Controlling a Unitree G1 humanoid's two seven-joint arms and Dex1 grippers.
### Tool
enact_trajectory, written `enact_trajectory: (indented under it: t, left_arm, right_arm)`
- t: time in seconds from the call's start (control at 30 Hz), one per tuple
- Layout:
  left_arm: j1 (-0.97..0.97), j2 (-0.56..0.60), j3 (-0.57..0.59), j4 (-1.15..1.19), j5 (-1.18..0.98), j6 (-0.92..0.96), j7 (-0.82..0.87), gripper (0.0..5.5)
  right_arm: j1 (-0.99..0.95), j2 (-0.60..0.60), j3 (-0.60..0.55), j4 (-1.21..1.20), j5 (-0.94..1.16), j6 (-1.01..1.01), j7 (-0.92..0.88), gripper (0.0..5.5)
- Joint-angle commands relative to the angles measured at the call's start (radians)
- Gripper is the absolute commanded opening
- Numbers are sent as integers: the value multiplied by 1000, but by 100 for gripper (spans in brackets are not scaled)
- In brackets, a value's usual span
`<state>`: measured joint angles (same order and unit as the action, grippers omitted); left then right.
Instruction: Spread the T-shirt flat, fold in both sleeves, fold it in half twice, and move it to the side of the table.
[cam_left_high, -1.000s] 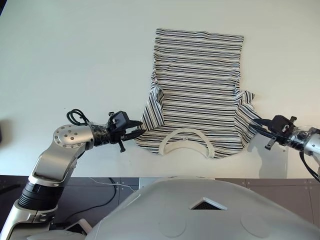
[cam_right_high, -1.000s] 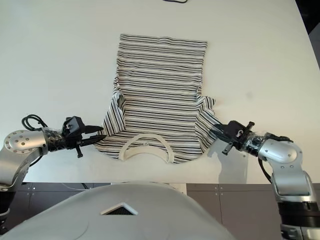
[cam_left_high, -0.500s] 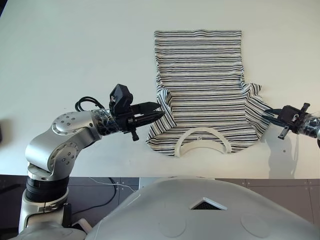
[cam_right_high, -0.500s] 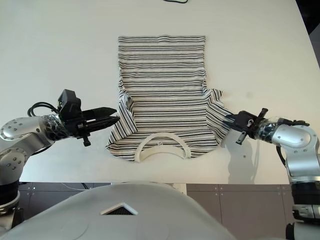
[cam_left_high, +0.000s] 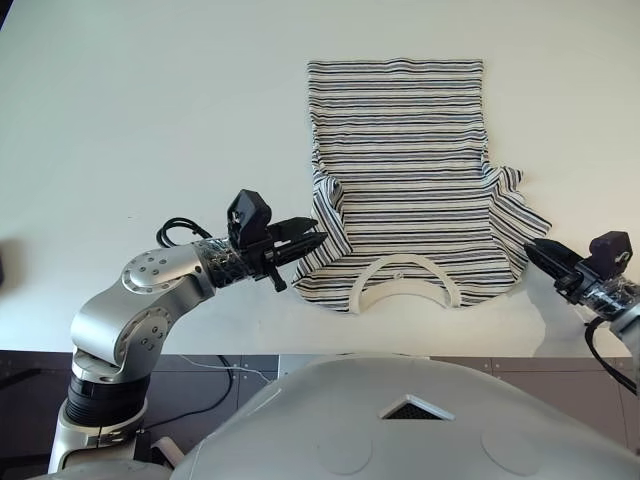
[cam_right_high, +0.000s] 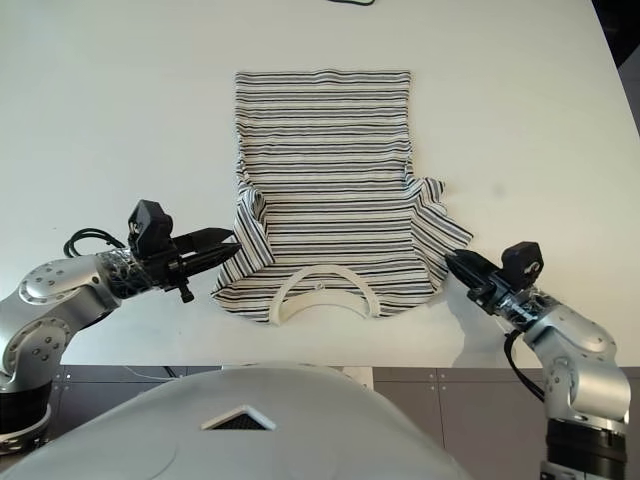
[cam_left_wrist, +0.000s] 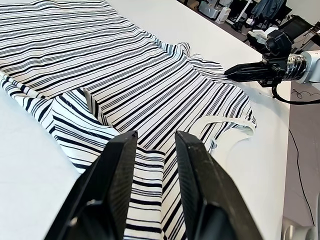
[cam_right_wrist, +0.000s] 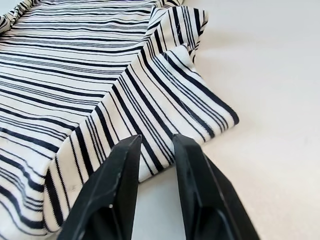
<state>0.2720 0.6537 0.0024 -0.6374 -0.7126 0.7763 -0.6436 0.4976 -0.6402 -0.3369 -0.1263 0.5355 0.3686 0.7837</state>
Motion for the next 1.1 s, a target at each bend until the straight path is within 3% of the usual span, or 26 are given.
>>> enact_trajectory:
  t: [0.03,0.43,0.77,1.1]
  left_arm:
    - [2,10,-3,-2,15,-3,-1,140]
    - [-4,14,-9,-6,9,10,-13,140]
    - [-13,37,-4,7,14,11,-41,140]
    - [-30,35,-20,15,28,18,-33,140]
  right_arm:
    - [-49,20,-71,21,61,69,-45,151]
    - [-100,71,-25,53,11,92,-117,151]
    - [-95,108,-93,97,52,115,-127,151]
    - [-88,121,-39,130,50,157,-109,151]
